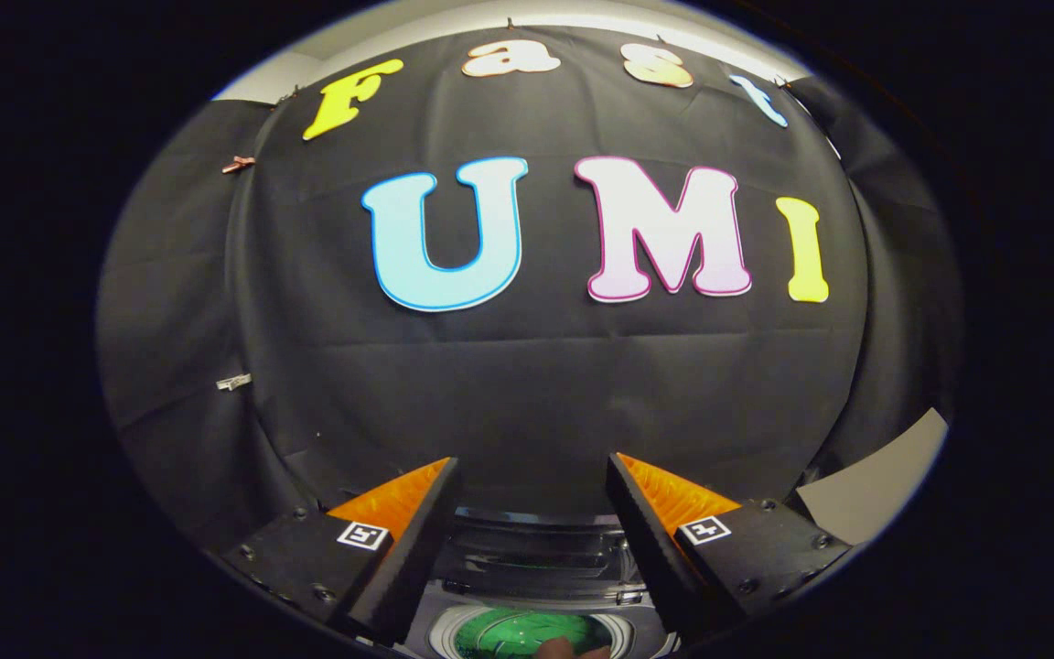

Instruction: Put the clothes into the washing machine and then close the washing machine lid.

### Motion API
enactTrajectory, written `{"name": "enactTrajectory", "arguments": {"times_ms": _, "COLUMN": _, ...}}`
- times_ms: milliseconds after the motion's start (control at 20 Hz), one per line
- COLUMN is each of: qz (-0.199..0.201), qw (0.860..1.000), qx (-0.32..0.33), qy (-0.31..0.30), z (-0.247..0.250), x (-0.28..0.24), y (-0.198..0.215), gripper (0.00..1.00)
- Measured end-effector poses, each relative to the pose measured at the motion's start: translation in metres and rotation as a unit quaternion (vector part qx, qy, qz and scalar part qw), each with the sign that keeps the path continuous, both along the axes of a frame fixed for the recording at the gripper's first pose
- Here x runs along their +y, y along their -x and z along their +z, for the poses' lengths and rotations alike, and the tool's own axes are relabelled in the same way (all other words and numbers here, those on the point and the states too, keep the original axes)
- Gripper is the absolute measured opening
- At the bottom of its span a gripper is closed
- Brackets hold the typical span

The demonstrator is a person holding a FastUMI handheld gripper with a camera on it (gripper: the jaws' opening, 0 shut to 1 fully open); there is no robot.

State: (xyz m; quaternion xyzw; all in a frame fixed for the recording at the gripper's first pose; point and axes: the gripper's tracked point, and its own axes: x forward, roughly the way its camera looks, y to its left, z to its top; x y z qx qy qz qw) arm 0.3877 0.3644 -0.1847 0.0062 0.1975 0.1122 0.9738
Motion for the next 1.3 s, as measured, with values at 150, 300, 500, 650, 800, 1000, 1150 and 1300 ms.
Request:
{"name": "enactTrajectory", "arguments": {"times_ms": 150, "qz": -0.006, "qw": 0.999, "qx": 0.035, "qy": 0.023, "z": -0.024, "x": 0.000, "y": -0.022, "gripper": 1.00}}
{"name": "enactTrajectory", "arguments": {"times_ms": 300, "qz": -0.010, "qw": 0.997, "qx": 0.064, "qy": 0.028, "z": -0.046, "x": 0.000, "y": -0.034, "gripper": 1.00}}
{"name": "enactTrajectory", "arguments": {"times_ms": 500, "qz": -0.001, "qw": 0.995, "qx": 0.097, "qy": 0.033, "z": -0.067, "x": -0.007, "y": -0.032, "gripper": 1.00}}
{"name": "enactTrajectory", "arguments": {"times_ms": 650, "qz": -0.012, "qw": 0.996, "qx": 0.091, "qy": 0.018, "z": -0.068, "x": -0.010, "y": -0.035, "gripper": 1.00}}
{"name": "enactTrajectory", "arguments": {"times_ms": 800, "qz": -0.011, "qw": 0.996, "qx": 0.090, "qy": 0.024, "z": -0.070, "x": -0.012, "y": -0.030, "gripper": 1.00}}
{"name": "enactTrajectory", "arguments": {"times_ms": 1000, "qz": -0.009, "qw": 0.996, "qx": 0.086, "qy": 0.023, "z": -0.069, "x": -0.012, "y": -0.028, "gripper": 1.00}}
{"name": "enactTrajectory", "arguments": {"times_ms": 1150, "qz": -0.006, "qw": 0.997, "qx": 0.078, "qy": 0.022, "z": -0.067, "x": -0.012, "y": -0.027, "gripper": 1.00}}
{"name": "enactTrajectory", "arguments": {"times_ms": 1300, "qz": -0.008, "qw": 0.997, "qx": 0.076, "qy": 0.023, "z": -0.067, "x": -0.013, "y": -0.024, "gripper": 1.00}}
